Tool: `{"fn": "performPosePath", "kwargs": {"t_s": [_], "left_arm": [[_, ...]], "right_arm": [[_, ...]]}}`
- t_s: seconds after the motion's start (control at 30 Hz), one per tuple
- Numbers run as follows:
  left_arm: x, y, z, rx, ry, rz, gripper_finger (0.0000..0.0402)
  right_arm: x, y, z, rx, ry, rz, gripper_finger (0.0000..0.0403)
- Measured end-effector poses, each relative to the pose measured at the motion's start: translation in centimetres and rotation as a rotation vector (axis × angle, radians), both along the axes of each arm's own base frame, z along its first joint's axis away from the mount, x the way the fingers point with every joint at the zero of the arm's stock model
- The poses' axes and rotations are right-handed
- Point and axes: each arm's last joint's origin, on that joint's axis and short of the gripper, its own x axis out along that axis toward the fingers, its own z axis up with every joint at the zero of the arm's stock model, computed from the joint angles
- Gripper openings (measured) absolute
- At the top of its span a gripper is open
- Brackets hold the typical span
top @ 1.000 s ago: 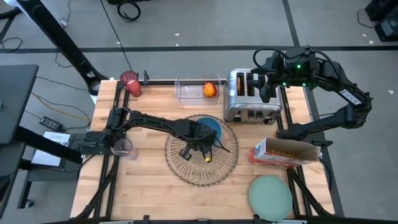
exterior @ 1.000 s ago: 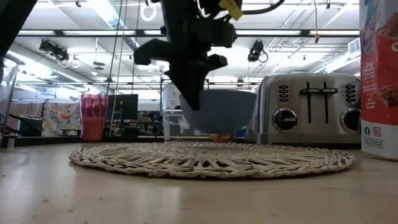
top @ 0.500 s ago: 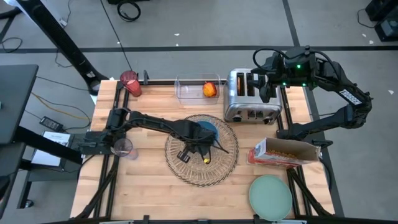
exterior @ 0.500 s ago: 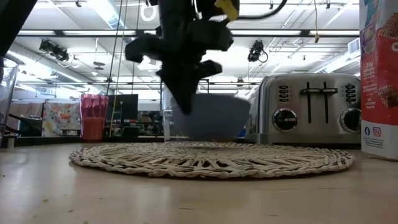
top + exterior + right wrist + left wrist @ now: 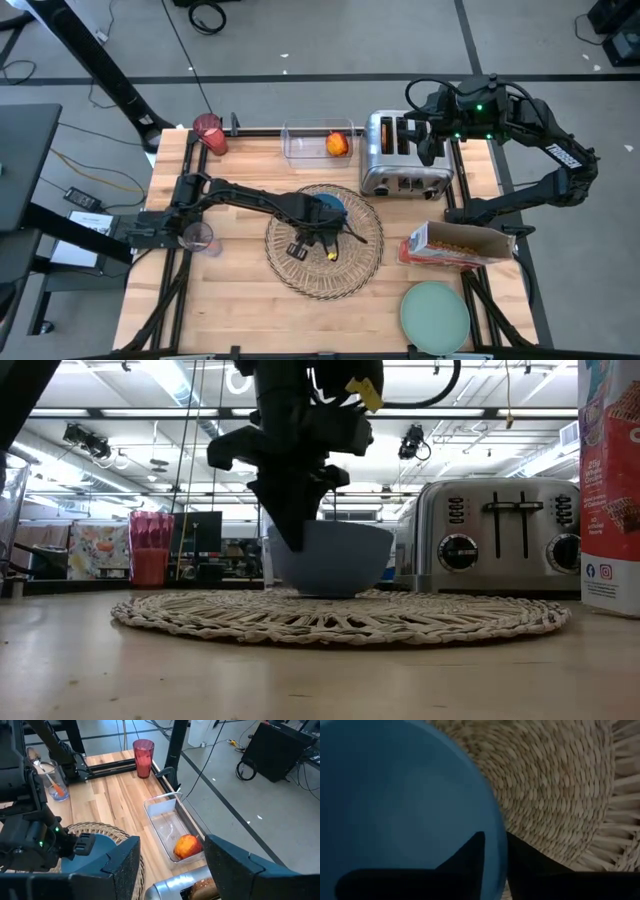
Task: Arrange a breakfast setting
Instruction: Put the blue bowl on the brown placemat
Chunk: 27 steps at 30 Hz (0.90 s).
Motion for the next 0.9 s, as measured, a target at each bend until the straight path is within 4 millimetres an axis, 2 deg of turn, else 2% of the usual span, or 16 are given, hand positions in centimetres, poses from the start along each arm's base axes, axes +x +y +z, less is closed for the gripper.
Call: {"fn": "performPosePath", "kwargs": {"t_s": [0.17,0.43,0.57,0.8,0.9], "left_arm": [[0.0,-0.1,0.0,-0.003,-0.006,0.006,0.0106],[0.6,-0.2,0.1,-0.027,-0.065,0.020,0.0109],[0.8,-0.2,0.2,-0.038,-0.088,0.019,0.0088],[1.2,-1.2,0.3,-0.060,-0.134,0.014,0.0016],[1.2,-1.8,0.4,-0.058,-0.145,-0.003,0.0012]], "right_arm": [[0.0,0.0,0.0,-0.004,0.003,0.003,0.0236],[0.0,0.0,0.0,-0.014,0.009,0.009,0.0238],[0.0,0.0,0.0,-0.018,0.011,0.012,0.0238],[0.0,0.0,0.0,-0.020,0.012,0.013,0.0238],[0.0,0.0,0.0,-0.020,0.012,0.013,0.0238]]}}
